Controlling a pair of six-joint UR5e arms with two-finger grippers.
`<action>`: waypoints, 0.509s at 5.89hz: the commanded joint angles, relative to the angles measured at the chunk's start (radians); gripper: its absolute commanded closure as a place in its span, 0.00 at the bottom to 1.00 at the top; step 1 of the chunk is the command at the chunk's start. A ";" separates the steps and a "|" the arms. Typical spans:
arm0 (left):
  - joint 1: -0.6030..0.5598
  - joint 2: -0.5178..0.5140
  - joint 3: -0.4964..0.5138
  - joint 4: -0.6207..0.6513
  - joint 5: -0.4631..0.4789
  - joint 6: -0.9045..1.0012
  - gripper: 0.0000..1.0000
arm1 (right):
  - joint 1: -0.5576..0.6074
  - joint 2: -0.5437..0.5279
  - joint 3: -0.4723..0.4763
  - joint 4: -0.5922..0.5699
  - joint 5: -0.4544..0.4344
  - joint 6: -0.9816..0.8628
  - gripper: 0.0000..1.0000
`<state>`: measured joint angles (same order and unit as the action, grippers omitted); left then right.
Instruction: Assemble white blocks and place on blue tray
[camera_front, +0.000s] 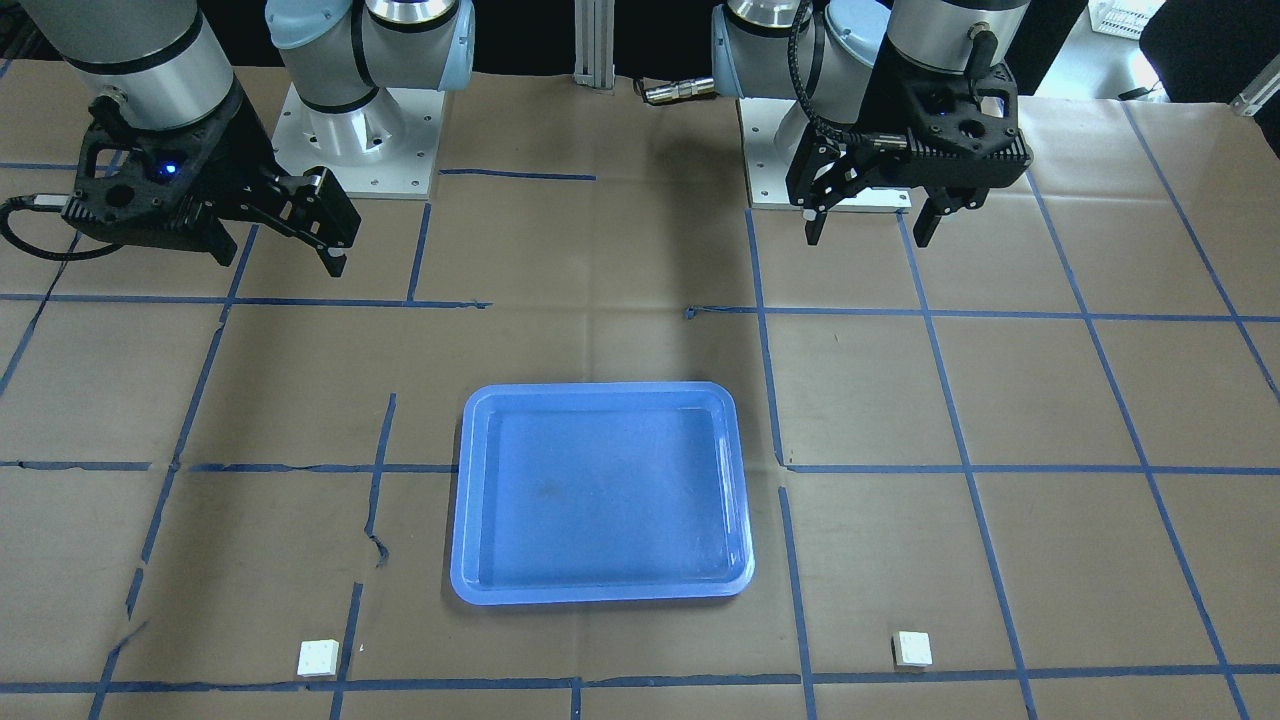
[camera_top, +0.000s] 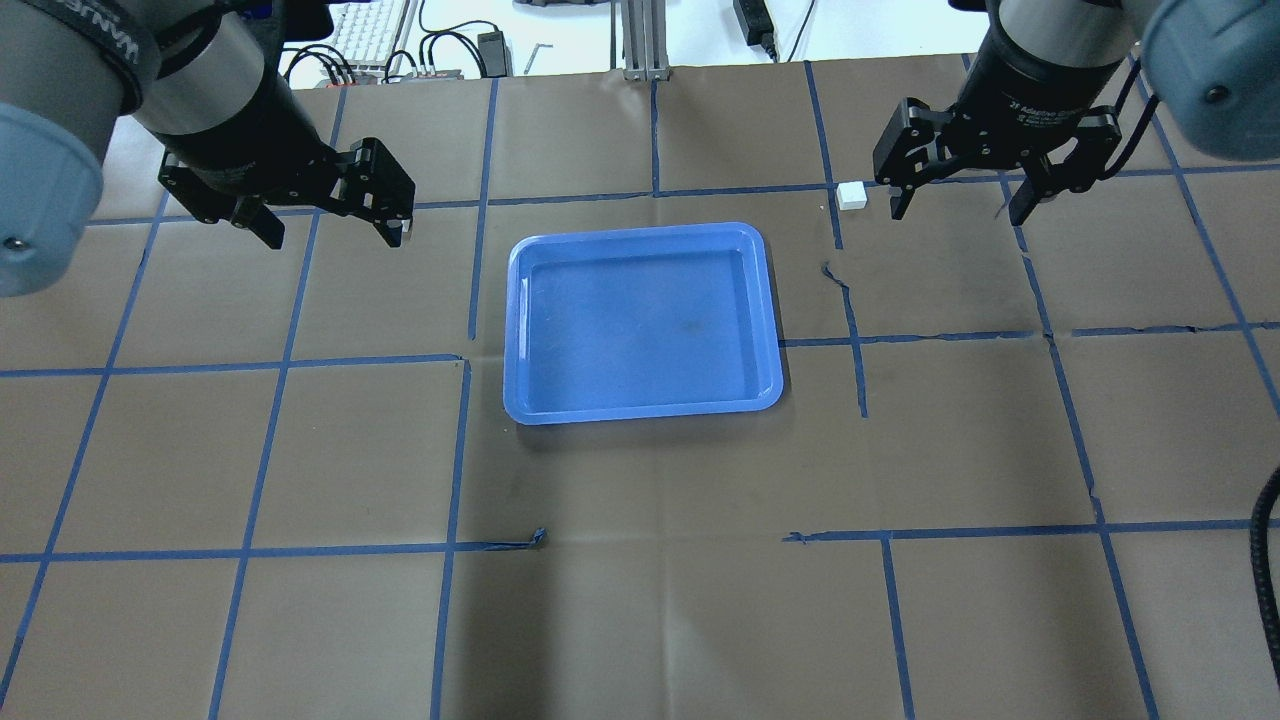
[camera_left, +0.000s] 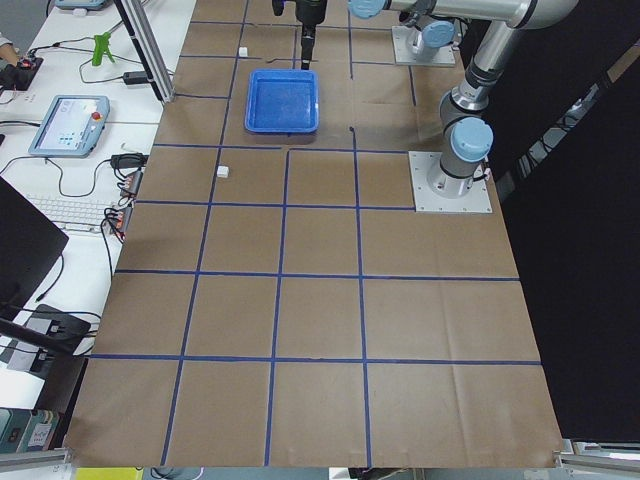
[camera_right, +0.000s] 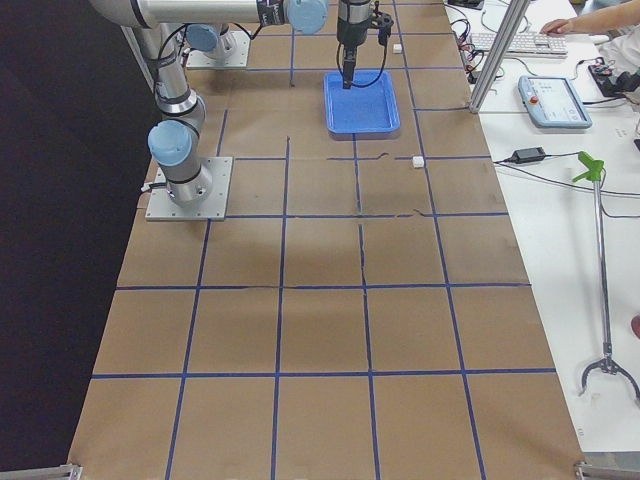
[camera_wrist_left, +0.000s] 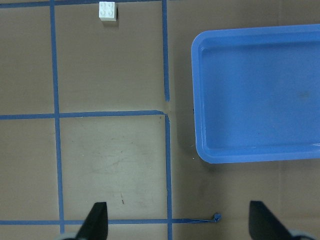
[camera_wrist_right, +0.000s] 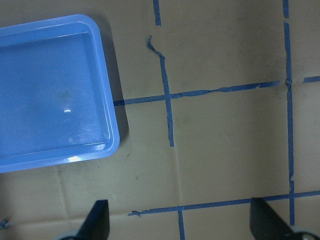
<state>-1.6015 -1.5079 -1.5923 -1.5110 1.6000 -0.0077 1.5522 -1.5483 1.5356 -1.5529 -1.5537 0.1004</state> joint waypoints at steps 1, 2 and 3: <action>0.001 0.001 0.000 0.000 0.002 0.000 0.01 | 0.023 0.001 -0.002 -0.003 -0.003 0.021 0.00; 0.000 0.000 0.000 0.000 0.000 0.000 0.01 | 0.023 0.004 -0.009 -0.001 -0.003 0.021 0.00; 0.000 0.000 0.000 0.000 0.000 0.000 0.01 | 0.023 0.010 -0.008 -0.001 -0.003 0.019 0.00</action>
<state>-1.6010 -1.5075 -1.5923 -1.5110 1.6002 -0.0077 1.5740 -1.5437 1.5286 -1.5542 -1.5568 0.1198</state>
